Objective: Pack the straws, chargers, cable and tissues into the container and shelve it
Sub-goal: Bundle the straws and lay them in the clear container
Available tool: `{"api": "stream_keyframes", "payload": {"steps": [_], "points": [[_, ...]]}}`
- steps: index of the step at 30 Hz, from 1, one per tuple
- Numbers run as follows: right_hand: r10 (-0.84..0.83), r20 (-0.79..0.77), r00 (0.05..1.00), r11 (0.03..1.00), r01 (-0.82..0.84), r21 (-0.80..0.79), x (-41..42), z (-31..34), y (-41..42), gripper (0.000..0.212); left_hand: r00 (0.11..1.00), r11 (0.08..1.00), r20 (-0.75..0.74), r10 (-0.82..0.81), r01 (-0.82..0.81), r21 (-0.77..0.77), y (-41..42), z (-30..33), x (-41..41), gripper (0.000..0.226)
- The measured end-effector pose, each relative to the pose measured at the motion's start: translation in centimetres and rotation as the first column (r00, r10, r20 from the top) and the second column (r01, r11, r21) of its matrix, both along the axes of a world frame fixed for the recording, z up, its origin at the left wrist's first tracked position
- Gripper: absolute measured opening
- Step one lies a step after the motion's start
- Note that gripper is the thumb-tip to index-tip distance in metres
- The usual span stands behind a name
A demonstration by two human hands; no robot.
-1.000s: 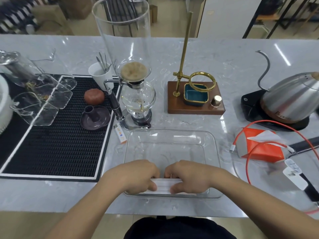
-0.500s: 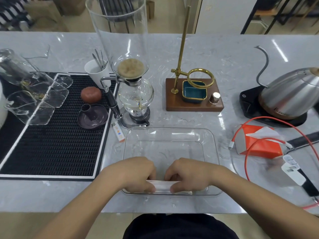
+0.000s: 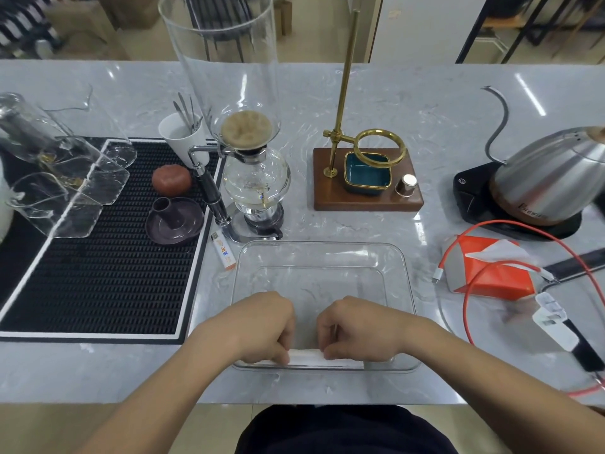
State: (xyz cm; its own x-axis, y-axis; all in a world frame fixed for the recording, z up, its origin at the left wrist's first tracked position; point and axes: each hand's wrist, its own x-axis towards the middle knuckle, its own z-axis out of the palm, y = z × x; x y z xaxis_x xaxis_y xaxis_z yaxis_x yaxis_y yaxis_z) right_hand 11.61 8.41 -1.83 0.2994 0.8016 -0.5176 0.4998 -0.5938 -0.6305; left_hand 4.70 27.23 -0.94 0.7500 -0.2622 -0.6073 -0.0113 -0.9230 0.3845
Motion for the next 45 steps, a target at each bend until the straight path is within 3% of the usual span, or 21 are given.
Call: {"api": "stream_keyframes", "payload": {"steps": [7, 21, 31, 45], "points": [[0.028, 0.057, 0.998, 0.998, -0.025, -0.059, -0.2, -0.5, 0.6, 0.014, 0.999, 0.998, 0.005, 0.044, -0.044, 0.035, -0.1, -0.7, 0.2, 0.031], [0.005, 0.161, 0.987, 0.99, 0.018, -0.142, -0.8, -0.3, 1.6, 0.028, 0.999, 0.993, -0.048, 0.001, 0.005, 0.12, -1.0, -0.5, 1.0, 0.034], [-0.058, 0.121, 0.991, 0.992, 0.071, -0.102, -0.8, -0.1, 1.2, 0.01, 0.995, 0.995, -0.086, 0.053, -0.045, 0.092, -0.5, -1.1, 1.2, 0.023], [-0.022, 0.078, 0.997, 0.998, 0.026, -0.052, -0.1, -1.0, -0.1, 0.016, 0.999, 0.992, -0.032, -0.016, 0.02, 0.121, 0.3, 0.0, 0.7, 0.014]]}}
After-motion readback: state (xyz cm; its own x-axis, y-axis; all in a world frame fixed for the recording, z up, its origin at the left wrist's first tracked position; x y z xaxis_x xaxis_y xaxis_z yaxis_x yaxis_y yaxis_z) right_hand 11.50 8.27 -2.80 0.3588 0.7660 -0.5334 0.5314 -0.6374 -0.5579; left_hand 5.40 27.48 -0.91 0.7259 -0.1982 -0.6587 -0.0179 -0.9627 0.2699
